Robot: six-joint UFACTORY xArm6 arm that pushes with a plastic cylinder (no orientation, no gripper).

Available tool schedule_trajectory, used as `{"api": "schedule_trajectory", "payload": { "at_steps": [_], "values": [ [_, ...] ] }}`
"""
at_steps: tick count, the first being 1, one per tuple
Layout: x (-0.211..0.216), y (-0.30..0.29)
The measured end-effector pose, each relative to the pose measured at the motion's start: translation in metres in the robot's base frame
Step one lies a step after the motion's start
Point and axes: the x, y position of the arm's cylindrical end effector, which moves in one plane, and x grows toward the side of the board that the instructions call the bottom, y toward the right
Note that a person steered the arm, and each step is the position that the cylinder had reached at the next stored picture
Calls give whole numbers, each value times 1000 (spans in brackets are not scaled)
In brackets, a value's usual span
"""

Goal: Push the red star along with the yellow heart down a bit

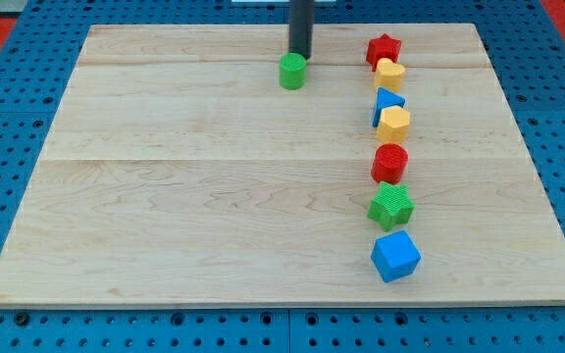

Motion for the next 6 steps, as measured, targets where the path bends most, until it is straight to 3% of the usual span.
{"api": "schedule_trajectory", "payload": {
  "at_steps": [1, 3, 4, 6],
  "values": [
    [-17, 11],
    [-63, 93],
    [-46, 141],
    [2, 143]
  ]
}}
